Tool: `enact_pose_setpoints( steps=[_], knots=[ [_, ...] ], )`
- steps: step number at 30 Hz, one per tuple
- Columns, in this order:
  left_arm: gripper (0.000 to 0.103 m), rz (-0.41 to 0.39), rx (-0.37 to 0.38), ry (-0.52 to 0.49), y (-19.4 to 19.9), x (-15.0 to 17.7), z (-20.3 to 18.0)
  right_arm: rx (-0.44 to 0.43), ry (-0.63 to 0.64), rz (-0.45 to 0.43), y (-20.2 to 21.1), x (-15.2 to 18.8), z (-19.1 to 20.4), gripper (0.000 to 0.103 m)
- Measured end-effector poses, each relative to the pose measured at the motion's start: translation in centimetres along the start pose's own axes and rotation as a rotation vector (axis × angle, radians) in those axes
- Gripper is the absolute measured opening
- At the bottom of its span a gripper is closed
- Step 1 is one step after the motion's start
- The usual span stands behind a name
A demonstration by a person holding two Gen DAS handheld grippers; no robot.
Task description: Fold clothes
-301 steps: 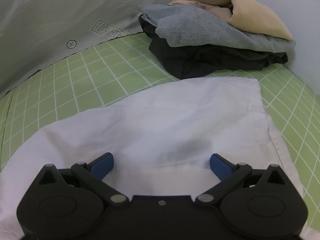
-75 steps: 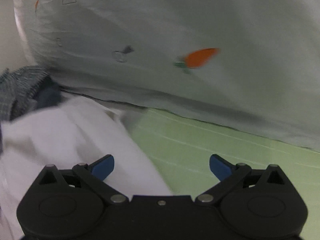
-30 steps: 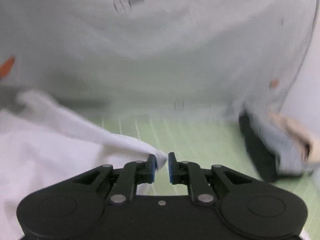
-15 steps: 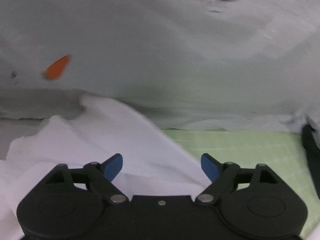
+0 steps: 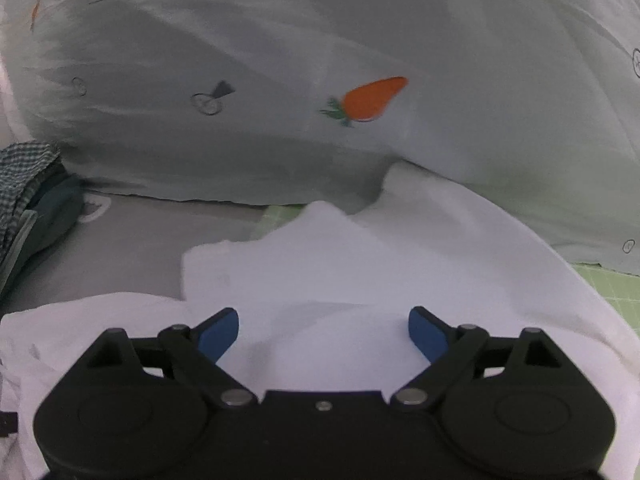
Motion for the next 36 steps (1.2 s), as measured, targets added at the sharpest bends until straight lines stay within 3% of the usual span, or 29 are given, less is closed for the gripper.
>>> enact_pose_setpoints(
  steps=[4,10,12,13,14,15,17,19,23,28,33,36],
  knots=[
    [0.103,0.002,0.006,0.007,0.1,0.2,0.2,-0.004,-0.009,-0.016,0.7,0.1,1.7,0.095],
    [0.103,0.008,0.023,0.018,0.0,0.5,0.7,0.043,0.085,0.026,-1.7,1.2,3.7,0.096],
    [0.103,0.009,0.029,0.020,0.0,0.6,0.9,0.063,0.108,0.018,-1.8,1.5,3.6,0.090],
    [0.103,0.009,0.031,0.022,0.0,0.6,1.0,0.075,0.118,0.014,-1.8,1.6,3.5,0.076],
    [0.103,0.010,0.033,0.023,0.0,0.7,1.0,0.088,0.123,0.006,-1.6,1.6,3.2,0.054],
    [0.103,0.011,0.034,0.023,0.1,0.7,1.1,0.086,0.112,-0.002,-1.2,1.6,2.7,0.045],
    [0.103,0.010,0.036,0.021,0.1,0.7,1.1,0.076,0.080,-0.025,-0.2,1.4,1.4,0.016],
    [0.103,0.011,0.040,0.020,0.1,0.7,1.2,0.070,0.043,-0.056,1.0,0.9,-0.3,0.011],
    [0.103,0.014,0.053,0.021,0.1,0.7,1.4,0.186,0.017,-0.158,5.3,-0.4,-5.3,0.010],
    [0.103,0.016,0.060,0.020,0.1,0.8,1.5,0.502,-0.066,-0.227,12.5,0.1,-15.7,0.009],
    [0.103,0.009,0.058,-0.009,0.3,0.5,1.4,0.872,-0.250,-0.129,17.4,5.1,-27.3,0.008],
    [0.103,0.008,0.073,-0.032,0.3,0.3,1.6,0.920,-0.454,-0.050,19.5,8.9,-31.5,0.012]
  ],
)
Point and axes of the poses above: each gripper's, at about its wrist camera, not at the fingertips, and y roughly against the way its jaws point, z to its left, x to its underside, the point moved 4 cm from there along -y, roughly the way its jaws point, and after that the axes turned 9 degrees about -x, right-handed, at the moved point
